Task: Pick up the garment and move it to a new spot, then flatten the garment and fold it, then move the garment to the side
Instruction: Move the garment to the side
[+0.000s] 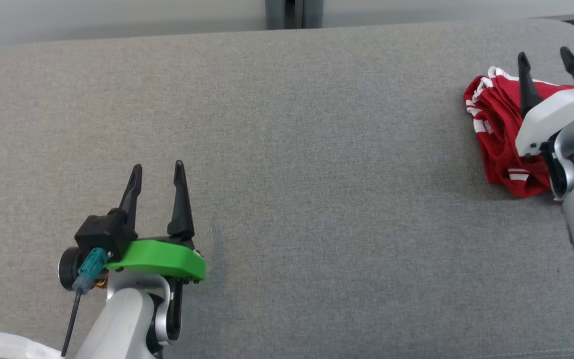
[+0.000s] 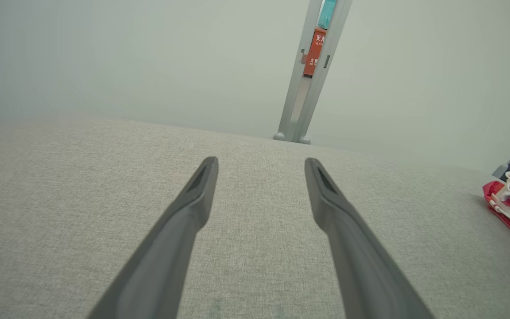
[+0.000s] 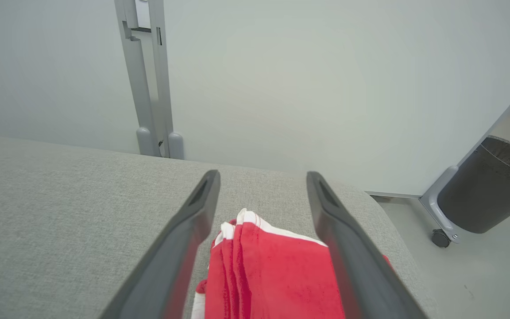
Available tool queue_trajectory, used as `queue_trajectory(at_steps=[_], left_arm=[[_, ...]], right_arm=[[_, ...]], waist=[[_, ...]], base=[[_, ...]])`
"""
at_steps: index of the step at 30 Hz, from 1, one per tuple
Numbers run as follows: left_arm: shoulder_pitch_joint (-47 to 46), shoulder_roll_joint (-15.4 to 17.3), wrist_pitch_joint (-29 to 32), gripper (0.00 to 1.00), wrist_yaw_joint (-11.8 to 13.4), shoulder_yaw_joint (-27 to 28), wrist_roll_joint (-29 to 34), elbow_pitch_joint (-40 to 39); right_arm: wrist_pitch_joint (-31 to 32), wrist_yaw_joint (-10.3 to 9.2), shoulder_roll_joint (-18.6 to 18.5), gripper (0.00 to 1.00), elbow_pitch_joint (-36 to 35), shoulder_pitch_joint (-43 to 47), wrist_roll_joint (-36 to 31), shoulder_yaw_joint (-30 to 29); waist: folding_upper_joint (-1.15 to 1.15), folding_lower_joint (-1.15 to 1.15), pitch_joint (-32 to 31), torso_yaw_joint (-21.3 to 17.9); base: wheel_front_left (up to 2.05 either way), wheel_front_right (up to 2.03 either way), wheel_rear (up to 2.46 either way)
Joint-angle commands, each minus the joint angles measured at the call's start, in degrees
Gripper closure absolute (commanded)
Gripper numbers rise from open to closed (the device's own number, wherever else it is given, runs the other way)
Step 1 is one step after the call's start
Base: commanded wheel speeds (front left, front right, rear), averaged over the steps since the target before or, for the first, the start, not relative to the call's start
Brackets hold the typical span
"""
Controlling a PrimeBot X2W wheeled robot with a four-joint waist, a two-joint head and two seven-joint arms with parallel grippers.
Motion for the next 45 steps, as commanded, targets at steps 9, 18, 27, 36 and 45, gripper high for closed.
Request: queue_trajectory(at_steps=[9,18,27,36,45], left_arm=[[4.83,-2.14,-0.88,0.00,-0.92,3.60,-0.31,4.37],[9.61,-4.26,-0.87,0.00,-2.58,5.66,1.06,4.35],[12.63,-5.32,-0.87,0.00,-4.39,6.58,3.05,3.82],[13.06,-5.92,-0.87,0.00,-6.01,7.29,4.17,3.73],[13.11,-6.17,-0.87,0.00,-6.39,8.23,4.82,4.08]], right_arm=[[-3.61,-0.09,8.10,0.00,-8.58,14.94,-0.78,-5.22],[-2.75,-0.09,15.94,0.00,-23.70,32.34,-5.64,-10.55],[-1.16,-0.09,16.82,0.00,-33.25,42.21,-0.57,-8.16],[-0.80,-0.09,16.90,0.00,-35.71,45.17,1.32,-6.28],[-0.59,-0.10,16.91,0.00,-37.32,46.36,0.68,-6.90]], waist=[[0.00,0.00,-9.59,3.91],[0.00,0.00,-13.29,6.58],[0.00,0.00,-14.20,7.24],[0.00,0.00,-14.45,6.38],[0.00,0.00,-14.57,5.42]], base=[[0.00,0.00,0.00],[0.00,0.00,0.00],[0.00,0.00,0.00],[0.00,0.00,0.00],[0.00,0.00,0.00]])
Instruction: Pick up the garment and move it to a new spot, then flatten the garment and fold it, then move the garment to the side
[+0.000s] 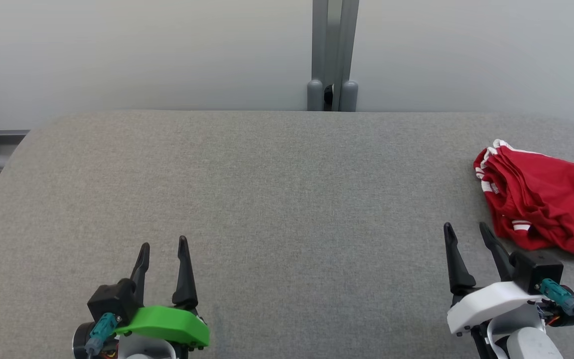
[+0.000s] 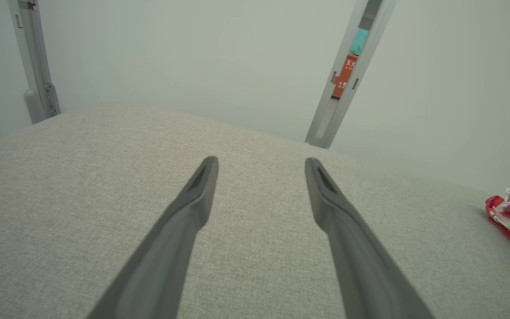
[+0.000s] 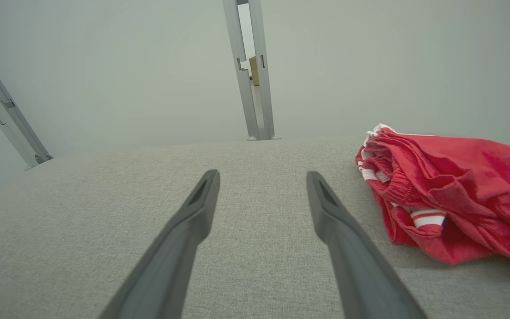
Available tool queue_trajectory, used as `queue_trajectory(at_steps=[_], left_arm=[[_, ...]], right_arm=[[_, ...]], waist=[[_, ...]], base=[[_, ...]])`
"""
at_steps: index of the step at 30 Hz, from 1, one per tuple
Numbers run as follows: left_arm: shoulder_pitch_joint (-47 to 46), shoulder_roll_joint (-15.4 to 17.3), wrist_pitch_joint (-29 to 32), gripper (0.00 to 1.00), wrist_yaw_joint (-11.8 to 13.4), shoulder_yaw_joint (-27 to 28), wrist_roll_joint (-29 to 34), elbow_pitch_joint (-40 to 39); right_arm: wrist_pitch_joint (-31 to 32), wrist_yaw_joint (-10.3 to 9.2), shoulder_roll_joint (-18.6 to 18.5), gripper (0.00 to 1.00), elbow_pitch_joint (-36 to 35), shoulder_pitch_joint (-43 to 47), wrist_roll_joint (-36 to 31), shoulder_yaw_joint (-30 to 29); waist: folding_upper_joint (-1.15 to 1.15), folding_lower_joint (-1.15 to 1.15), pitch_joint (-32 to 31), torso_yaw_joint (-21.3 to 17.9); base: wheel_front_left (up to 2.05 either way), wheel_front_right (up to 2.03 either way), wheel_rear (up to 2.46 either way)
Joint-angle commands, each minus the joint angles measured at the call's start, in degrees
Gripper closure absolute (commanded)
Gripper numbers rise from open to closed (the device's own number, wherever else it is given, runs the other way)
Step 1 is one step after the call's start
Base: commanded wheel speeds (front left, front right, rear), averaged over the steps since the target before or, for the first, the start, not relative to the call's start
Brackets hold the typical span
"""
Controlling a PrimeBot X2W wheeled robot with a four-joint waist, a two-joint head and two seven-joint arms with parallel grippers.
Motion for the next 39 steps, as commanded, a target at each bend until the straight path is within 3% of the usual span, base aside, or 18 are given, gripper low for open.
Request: queue_trajectory(at_steps=[1,21,22,26,39], left_arm=[[0.44,-0.01,-0.16,0.00,-0.32,0.25,0.51,0.21],[-0.90,-0.31,-0.16,0.00,-0.07,0.12,1.24,2.55],[-0.03,-0.36,0.03,1.00,-0.33,0.07,0.49,2.76],[0.82,-0.39,0.66,1.00,-0.52,0.27,-0.58,4.28],[0.19,-0.42,4.33,1.00,-2.60,3.70,-12.27,3.14]], right_arm=[[0.22,-0.10,-0.19,0.00,-0.44,0.97,-0.07,-0.05],[0.64,-0.10,-0.18,0.00,-1.65,1.54,-0.67,-1.16],[0.57,0.00,0.05,1.00,-0.98,0.90,-0.34,-0.98],[0.98,0.00,0.38,1.00,0.79,1.41,0.71,-1.16],[3.92,-0.01,0.28,1.00,0.32,0.64,14.85,-1.98]], waist=[[0.00,0.00,-0.02,-0.26],[0.00,0.00,0.50,-1.45],[0.00,0.00,0.48,-1.47],[0.00,0.00,0.51,-1.49],[0.00,0.00,0.77,-1.70]], base=[[0.00,0.00,0.00],[0.00,0.00,0.00],[0.00,0.00,0.00],[0.00,0.00,0.00],[0.00,0.00,0.00]])
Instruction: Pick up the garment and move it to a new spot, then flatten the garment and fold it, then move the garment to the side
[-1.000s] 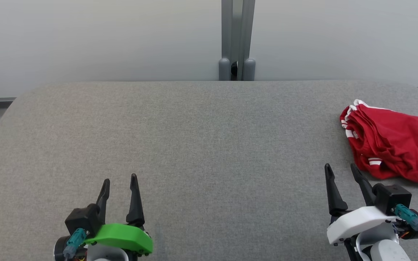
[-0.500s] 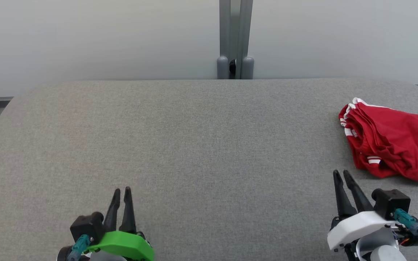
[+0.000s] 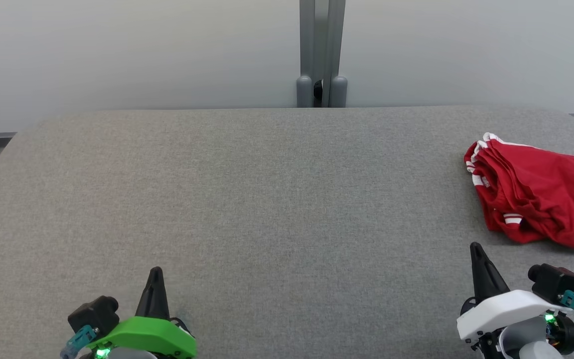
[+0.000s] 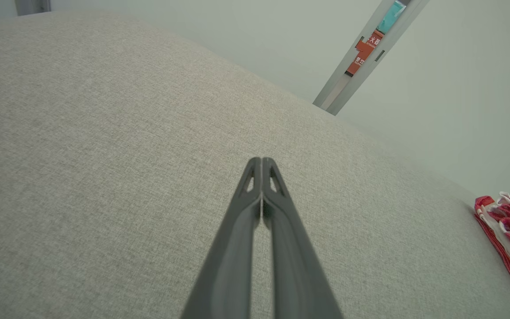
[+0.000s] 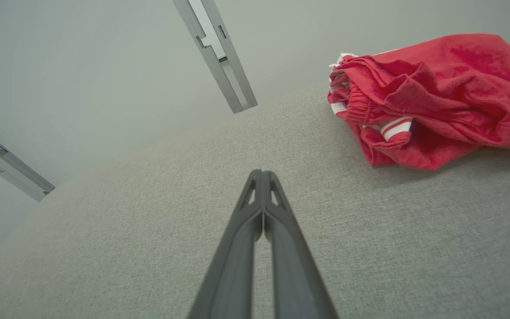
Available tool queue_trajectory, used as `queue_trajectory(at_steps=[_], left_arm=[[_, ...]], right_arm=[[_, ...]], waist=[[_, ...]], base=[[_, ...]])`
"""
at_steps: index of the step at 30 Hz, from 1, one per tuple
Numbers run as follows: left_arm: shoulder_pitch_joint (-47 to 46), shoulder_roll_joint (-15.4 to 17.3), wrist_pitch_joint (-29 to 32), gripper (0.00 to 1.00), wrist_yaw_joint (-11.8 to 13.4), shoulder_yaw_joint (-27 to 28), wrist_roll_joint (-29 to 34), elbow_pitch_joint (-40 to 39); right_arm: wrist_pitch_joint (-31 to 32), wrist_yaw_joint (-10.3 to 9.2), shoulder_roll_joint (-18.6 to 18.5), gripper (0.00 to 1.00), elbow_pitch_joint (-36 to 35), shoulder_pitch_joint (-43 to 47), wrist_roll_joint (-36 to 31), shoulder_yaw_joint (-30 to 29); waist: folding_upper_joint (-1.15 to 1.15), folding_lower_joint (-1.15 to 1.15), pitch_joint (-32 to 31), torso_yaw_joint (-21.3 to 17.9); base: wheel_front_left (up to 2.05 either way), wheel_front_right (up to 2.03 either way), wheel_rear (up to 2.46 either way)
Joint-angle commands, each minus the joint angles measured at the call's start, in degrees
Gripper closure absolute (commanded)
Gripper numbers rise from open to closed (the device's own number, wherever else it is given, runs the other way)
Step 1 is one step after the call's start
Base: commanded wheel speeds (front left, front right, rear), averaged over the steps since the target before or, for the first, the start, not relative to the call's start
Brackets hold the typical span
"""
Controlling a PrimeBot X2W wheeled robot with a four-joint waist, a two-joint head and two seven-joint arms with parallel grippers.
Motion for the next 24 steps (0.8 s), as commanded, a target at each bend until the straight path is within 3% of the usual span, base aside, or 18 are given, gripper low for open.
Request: queue_trajectory(at_steps=[1,24], left_arm=[[-1.37,0.03,0.58,1.00,-0.51,0.88,-2.04,-1.22],[-2.30,-0.02,5.69,1.00,-3.48,5.66,-18.73,-2.89]], right_arm=[[0.37,-0.01,-0.23,1.00,-1.14,-1.46,2.55,-0.22],[4.49,-0.02,-0.38,1.00,-1.74,-2.57,22.56,-1.40]], waist=[[0.00,0.00,0.03,-0.02],[0.00,0.00,0.48,-0.38]], base=[[0.00,0.00,0.00],[0.00,0.00,0.00]])
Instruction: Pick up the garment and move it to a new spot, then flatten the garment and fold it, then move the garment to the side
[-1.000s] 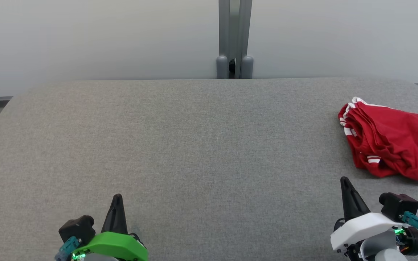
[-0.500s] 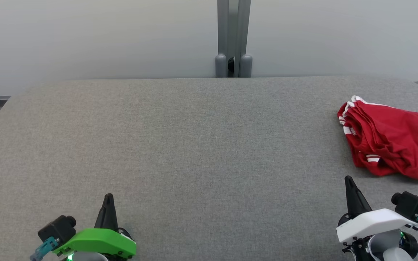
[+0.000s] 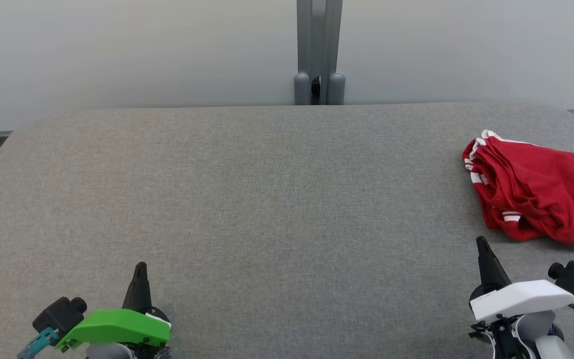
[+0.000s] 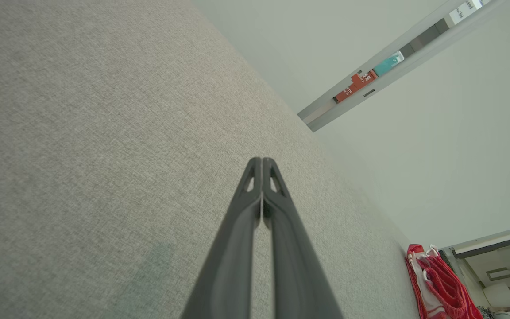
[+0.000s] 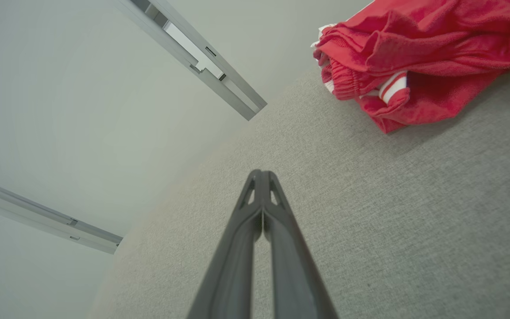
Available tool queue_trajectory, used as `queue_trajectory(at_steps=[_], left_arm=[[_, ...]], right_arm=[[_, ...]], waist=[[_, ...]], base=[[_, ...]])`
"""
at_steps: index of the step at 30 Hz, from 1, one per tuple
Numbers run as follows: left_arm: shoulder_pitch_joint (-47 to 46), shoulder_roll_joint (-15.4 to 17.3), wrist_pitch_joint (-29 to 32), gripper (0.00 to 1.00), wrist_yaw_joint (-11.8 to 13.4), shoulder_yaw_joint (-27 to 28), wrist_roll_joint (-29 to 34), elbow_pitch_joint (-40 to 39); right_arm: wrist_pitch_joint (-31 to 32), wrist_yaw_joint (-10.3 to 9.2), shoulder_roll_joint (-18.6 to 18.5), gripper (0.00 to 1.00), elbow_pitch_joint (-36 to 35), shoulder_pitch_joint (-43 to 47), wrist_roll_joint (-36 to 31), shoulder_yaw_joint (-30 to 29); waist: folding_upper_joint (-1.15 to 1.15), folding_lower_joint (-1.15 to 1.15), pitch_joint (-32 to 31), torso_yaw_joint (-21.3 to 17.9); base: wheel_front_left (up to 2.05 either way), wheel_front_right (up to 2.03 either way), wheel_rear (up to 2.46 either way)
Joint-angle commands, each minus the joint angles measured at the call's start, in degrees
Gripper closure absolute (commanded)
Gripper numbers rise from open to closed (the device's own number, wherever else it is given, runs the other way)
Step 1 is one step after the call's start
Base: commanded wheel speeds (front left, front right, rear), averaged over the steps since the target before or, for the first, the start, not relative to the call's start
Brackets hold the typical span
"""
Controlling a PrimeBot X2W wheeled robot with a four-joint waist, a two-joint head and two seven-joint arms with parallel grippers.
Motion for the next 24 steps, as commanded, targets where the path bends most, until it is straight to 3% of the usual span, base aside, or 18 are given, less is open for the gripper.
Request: queue_trajectory(at_steps=[1,24], left_arm=[[-1.81,0.04,0.40,1.00,-0.42,0.73,-1.51,-1.00],[-2.48,0.00,4.48,1.00,-2.79,4.51,-14.59,-2.26]], right_arm=[[0.35,-0.02,-0.32,1.00,-0.89,-1.41,1.92,-0.30],[3.68,-0.02,-0.44,1.00,-1.24,-2.29,17.57,-1.28]], waist=[[0.00,0.00,0.03,-0.02],[0.00,0.00,0.47,-0.38]], base=[[0.00,0.00,0.00],[0.00,0.00,0.00]])
